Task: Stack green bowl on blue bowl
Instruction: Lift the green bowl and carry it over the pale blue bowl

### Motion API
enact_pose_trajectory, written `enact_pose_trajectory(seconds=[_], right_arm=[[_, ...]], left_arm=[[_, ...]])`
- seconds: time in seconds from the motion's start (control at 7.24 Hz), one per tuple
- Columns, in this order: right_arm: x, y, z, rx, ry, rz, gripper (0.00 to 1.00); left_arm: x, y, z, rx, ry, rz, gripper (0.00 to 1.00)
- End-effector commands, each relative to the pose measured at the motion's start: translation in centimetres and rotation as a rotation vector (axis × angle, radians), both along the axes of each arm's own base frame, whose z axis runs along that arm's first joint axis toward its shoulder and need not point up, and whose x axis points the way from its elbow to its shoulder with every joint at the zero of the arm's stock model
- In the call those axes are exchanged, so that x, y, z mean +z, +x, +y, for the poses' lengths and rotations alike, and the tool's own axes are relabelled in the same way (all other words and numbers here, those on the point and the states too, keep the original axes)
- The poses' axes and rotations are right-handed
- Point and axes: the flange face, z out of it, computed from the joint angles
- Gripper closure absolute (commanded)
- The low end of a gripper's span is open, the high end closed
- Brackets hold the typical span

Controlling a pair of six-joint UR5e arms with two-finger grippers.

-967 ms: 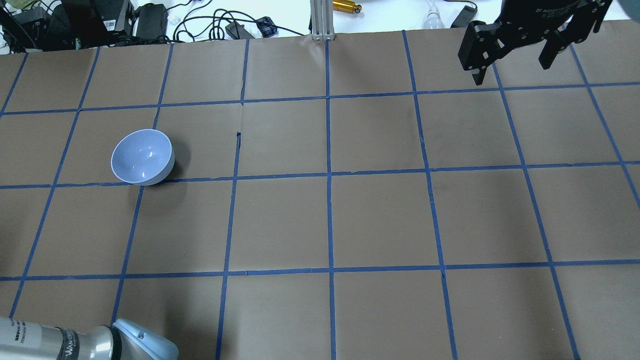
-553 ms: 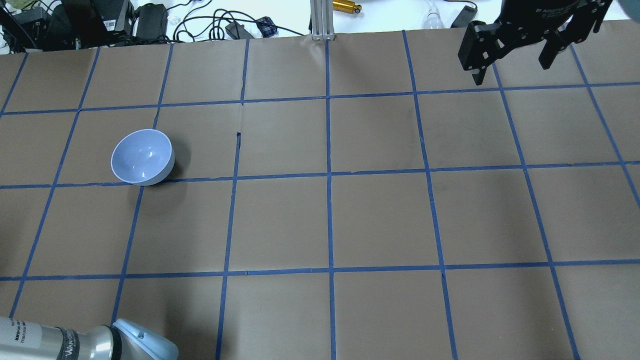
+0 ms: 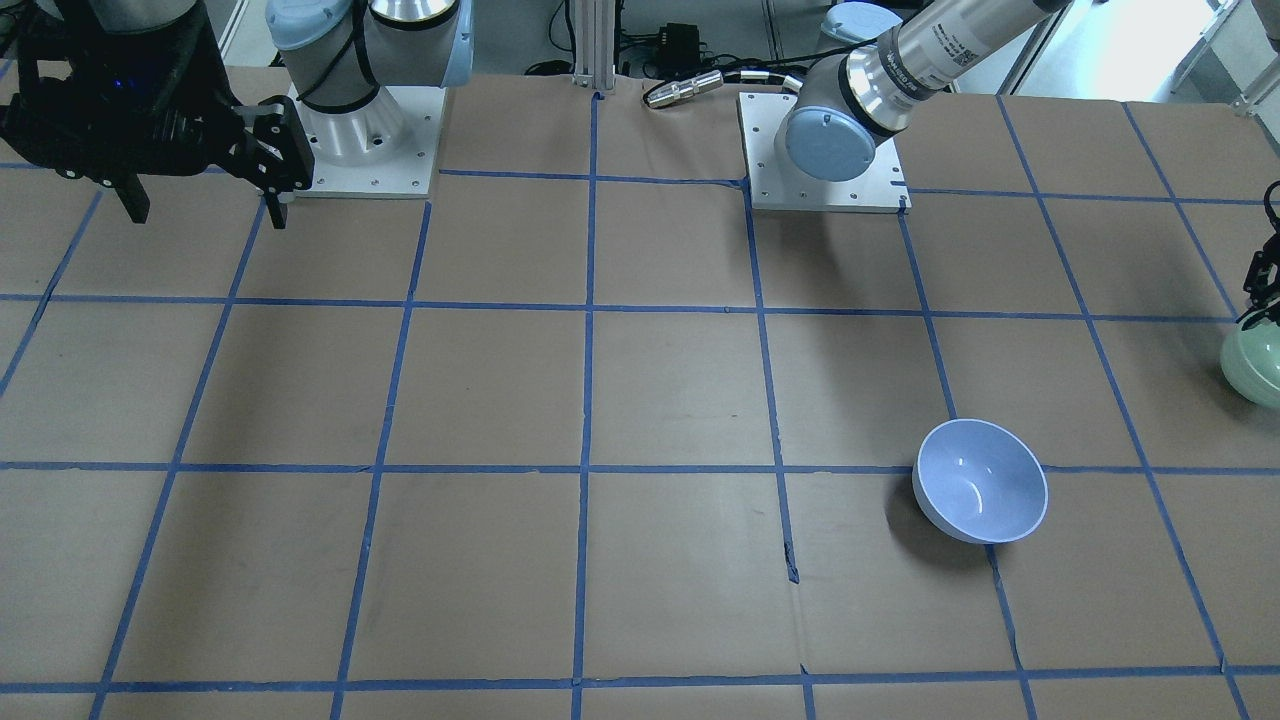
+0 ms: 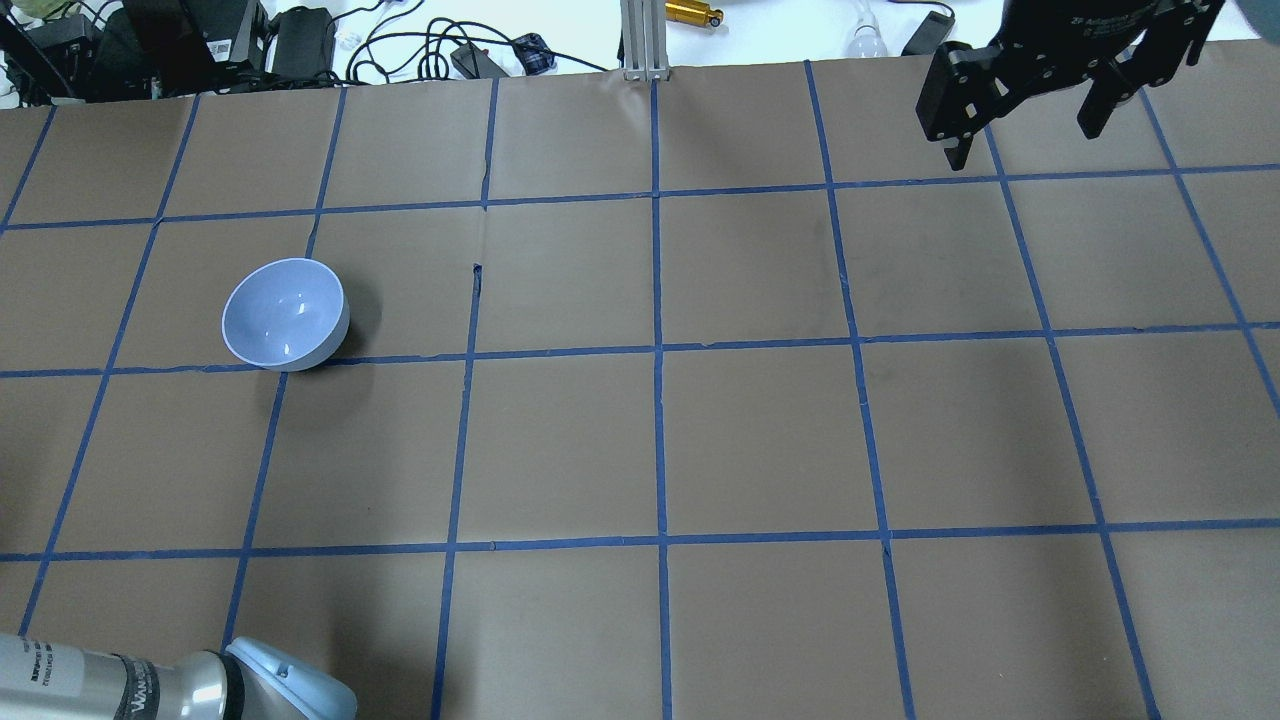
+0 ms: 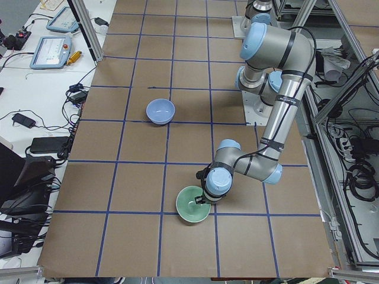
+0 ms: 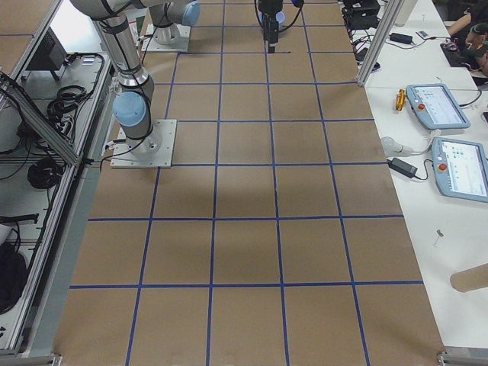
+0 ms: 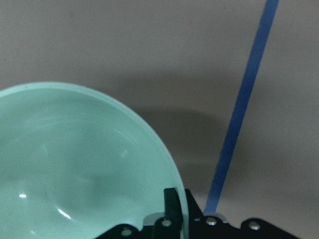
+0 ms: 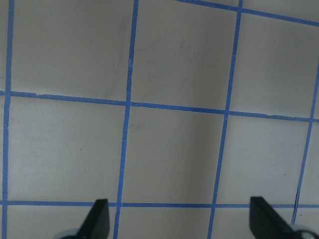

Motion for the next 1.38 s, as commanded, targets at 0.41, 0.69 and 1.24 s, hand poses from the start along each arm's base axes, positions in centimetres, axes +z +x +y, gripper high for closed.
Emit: enact_pose_trajectory(seconds=[0.41, 0.69, 1.24], right_arm=[[0.0, -0.1, 0.0, -0.002, 0.000, 0.000, 0.00], [0.0, 0.0, 0.0, 0.000, 0.000, 0.000, 0.00], [0.0, -0.1, 0.0, -0.002, 0.000, 0.000, 0.00]], left_arm=[[10.5, -9.2, -7.5, -0.067, -0.025, -0.053, 1.00], [16.9, -18.0, -13.6, -0.147, -0.063, 0.024, 1.00], [17.8, -37.8, -22.2, -0.163, -0.032, 0.054, 1.00]])
